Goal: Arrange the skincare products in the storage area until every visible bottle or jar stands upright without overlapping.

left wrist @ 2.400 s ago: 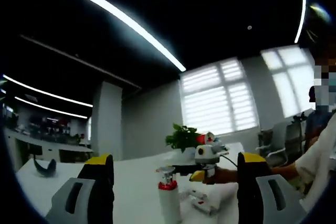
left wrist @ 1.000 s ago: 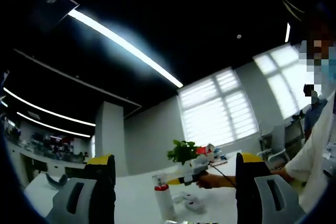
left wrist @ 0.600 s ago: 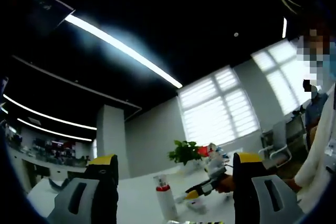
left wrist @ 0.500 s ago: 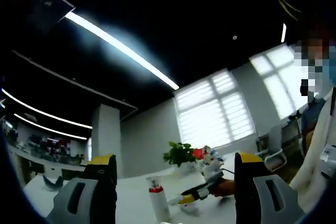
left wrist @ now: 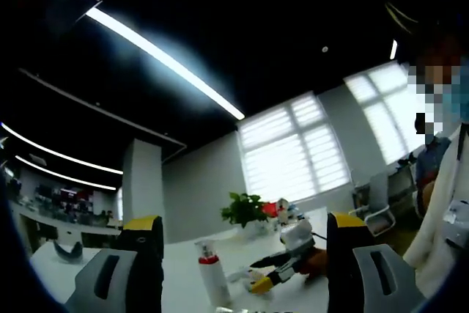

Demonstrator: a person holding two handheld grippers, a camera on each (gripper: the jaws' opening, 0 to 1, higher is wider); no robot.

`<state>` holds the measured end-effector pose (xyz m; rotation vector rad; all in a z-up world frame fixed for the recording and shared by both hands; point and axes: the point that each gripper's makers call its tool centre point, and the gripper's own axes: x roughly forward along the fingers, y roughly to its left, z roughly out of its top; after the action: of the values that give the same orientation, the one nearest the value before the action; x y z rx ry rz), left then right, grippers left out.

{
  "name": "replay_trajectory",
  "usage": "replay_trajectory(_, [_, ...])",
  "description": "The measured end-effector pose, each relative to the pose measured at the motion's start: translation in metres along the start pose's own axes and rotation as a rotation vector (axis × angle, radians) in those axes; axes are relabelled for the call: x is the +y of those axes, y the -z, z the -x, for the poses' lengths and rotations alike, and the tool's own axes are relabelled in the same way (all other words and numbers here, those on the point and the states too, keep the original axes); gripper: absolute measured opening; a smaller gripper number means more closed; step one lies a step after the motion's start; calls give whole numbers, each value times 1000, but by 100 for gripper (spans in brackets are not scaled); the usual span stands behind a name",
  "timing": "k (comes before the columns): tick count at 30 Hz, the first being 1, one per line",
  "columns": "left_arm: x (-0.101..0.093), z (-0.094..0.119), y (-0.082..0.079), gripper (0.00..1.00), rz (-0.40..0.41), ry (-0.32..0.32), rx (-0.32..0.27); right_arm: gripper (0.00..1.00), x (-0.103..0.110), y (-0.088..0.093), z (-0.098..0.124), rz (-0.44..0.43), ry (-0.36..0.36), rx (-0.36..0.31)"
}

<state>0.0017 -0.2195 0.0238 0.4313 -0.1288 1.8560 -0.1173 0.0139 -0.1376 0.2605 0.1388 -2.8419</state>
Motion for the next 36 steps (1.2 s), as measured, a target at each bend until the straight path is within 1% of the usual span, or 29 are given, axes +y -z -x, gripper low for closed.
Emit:
replay_trajectory(2, [0,0,1,94,-2,-1,1,100,-4,-2,0,-6,3,-23])
replay_trajectory(4, [0,0,1,94,-1,-1,2,100,3,0,0,-93,-59,-36])
replay_trajectory(5, [0,0,0,94,0,-1,1,100,2,-2,0,-128,-75,-52])
replay_trajectory(6, [0,0,0,94,0,0,-1,99,-3,-5,2,-132,-68,-65])
replay_trajectory(7, [0,1,-1,94,1,-2,-4,99,-3,-7,3,-118,-44,-85])
replay_trajectory(8, [0,1,-2,94,1,-4,-5,100,-3,-7,3,-109,-38,-82])
replay_trajectory(11, [2,2,-2,94,-2,-11,-7,100,-1,-5,0,-124,-75,-68])
replay_trajectory(12, [2,2,-2,94,0,-10,-7,100,-2,-4,0,-128,-72,-63])
replay_trajectory(13, [1,2,-2,94,2,-9,-8,100,-5,-3,0,-125,-58,-55])
replay_trajectory(14, [1,3,-2,94,3,-8,-9,100,-9,-2,0,-102,-35,-49])
replay_trajectory(20, [0,3,-3,94,-4,-9,-8,100,-9,-4,-1,-91,-29,-55])
replay_trajectory(23, [-2,3,-3,92,-10,8,-11,100,3,1,-3,-33,-45,-22])
replay_trajectory(25, [-2,3,-4,92,3,9,-19,100,6,6,-5,5,-42,8])
replay_trajectory(27, [-2,4,-5,92,7,7,-20,100,6,8,-7,30,-25,19])
replay_trajectory(32, [-1,3,-3,92,13,4,-15,100,0,11,-4,54,27,32])
replay_trajectory(36, [-2,2,-1,92,-1,5,-8,100,0,11,-2,52,33,26])
